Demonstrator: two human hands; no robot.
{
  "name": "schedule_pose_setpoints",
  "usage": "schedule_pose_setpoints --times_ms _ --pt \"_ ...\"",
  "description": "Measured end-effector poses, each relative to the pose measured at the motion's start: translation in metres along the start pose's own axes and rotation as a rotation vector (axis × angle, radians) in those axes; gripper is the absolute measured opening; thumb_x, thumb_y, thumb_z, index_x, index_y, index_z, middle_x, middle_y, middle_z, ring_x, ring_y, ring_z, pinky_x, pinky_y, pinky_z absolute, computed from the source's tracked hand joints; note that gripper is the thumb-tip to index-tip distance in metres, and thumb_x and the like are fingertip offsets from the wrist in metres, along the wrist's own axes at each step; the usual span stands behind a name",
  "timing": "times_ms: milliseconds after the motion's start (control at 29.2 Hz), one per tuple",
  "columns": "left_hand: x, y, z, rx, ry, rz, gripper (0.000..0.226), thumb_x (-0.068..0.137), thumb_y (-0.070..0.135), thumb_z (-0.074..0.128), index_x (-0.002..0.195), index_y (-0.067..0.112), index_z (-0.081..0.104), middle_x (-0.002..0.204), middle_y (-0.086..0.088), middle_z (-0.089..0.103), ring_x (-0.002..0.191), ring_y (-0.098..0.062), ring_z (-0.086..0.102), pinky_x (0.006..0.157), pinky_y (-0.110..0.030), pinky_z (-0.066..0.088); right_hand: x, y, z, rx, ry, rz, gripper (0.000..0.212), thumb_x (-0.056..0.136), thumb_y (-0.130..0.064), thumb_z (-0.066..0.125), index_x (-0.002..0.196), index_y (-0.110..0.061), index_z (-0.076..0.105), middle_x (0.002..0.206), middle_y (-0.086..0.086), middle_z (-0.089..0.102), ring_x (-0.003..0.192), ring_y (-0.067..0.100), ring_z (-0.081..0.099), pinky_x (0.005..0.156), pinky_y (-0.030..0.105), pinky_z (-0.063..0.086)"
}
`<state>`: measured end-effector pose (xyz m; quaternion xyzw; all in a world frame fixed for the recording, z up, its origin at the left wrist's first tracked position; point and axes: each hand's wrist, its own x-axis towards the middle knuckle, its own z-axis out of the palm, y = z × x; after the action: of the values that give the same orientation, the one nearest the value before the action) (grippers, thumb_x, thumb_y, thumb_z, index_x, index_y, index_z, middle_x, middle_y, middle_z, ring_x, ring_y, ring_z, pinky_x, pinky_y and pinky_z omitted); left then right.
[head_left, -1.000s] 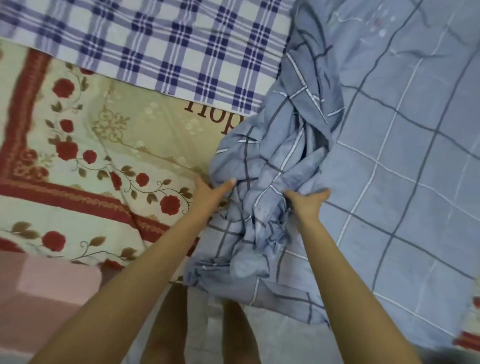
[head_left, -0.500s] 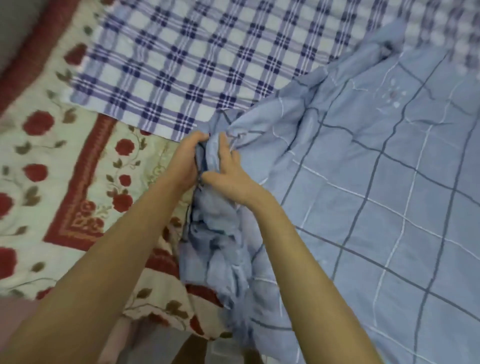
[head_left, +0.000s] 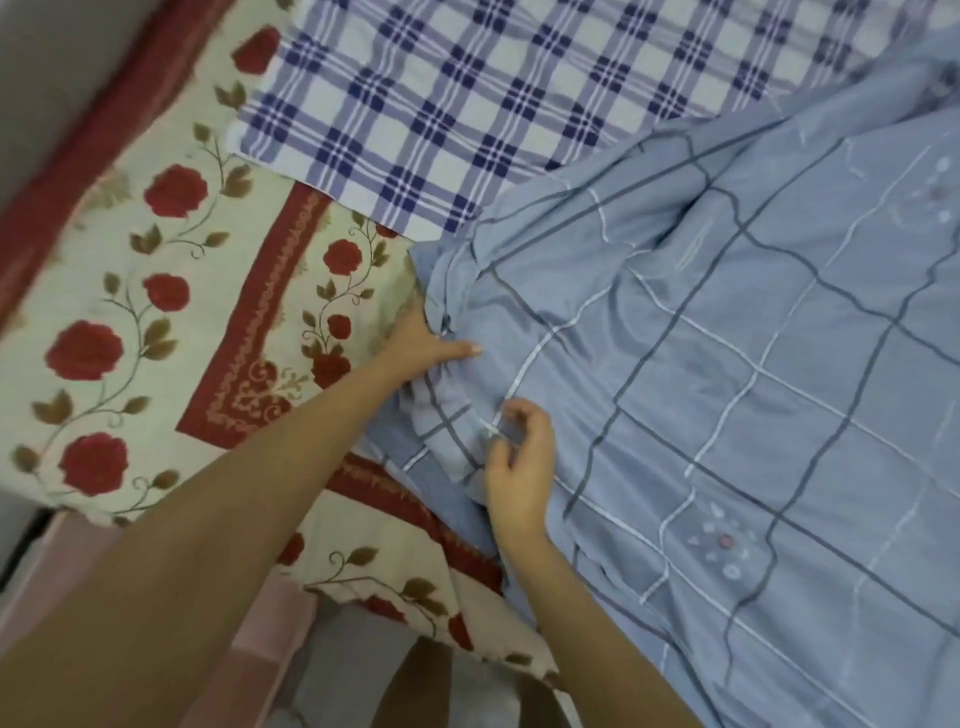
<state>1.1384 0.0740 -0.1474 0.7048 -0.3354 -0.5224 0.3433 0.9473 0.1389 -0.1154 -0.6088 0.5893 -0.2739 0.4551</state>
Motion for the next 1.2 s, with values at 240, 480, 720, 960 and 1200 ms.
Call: schedule_pose_setpoints --times_ms 240,480,720,960,1200 --pt "-0.018 0.008 0.0 0.191 0.119 0.233 0.057 0.084 0.018 0.059 0.136 0.006 0.038 0.122 0.002 0.05 0.11 -0.011 0.048 0.086 -0.016 0.036 -0.068 0.07 -0.061 -0.998 -0.533 0.162 0.1 0.065 -0.067 0.065 0.145 -0.022 0.025 0.142 0.006 0.035 0.129 0.028 0.039 0.098 0.046 0.04" --pt "-0.034 -0.019 -0.027 0.148 0.076 -0.137 0.058 0.074 0.031 0.08 0.124 0.014 0.056 0.116 0.004 0.061 0.1 -0.009 0.058 0.087 -0.027 0.05 -0.068 0.073 -0.063 -0.755 -0.539 0.069 0.046 0.075 -0.01 0.067 0.118 -0.011 0.051 0.103 0.011 0.063 0.084 0.033 0.064 0.058 0.032 0.045" --pt "-0.086 -0.035 -0.01 0.323 0.311 -0.118 0.069 0.072 0.026 0.078 0.127 0.006 0.04 0.13 -0.011 0.042 0.109 -0.025 0.049 0.084 -0.037 0.046 -0.096 0.074 -0.046 -0.736 -0.398 0.047 0.046 0.069 -0.033 0.072 0.107 -0.013 0.056 0.096 0.004 0.064 0.085 0.025 0.063 0.075 0.038 0.05" --pt "-0.123 -0.059 0.043 0.246 0.253 -0.179 0.037 0.083 0.03 0.069 0.104 0.006 0.05 0.106 -0.01 0.055 0.098 -0.023 0.053 0.082 -0.035 0.045 -0.11 0.064 -0.023 -0.663 -0.404 -0.041 0.014 0.08 -0.016 0.064 0.093 -0.015 0.06 0.089 0.003 0.064 0.084 0.022 0.061 0.08 0.037 0.047" --pt "-0.106 -0.049 0.051 -0.622 0.377 -0.501 0.015 0.095 0.011 0.046 0.108 0.006 0.053 0.113 -0.013 0.06 0.103 -0.025 0.058 0.087 -0.039 0.052 -0.117 0.068 -0.017 -0.53 -0.5 -0.101 0.008 0.087 -0.012 0.062 0.092 -0.016 0.059 0.09 0.002 0.059 0.082 0.016 0.057 0.073 0.026 0.048"
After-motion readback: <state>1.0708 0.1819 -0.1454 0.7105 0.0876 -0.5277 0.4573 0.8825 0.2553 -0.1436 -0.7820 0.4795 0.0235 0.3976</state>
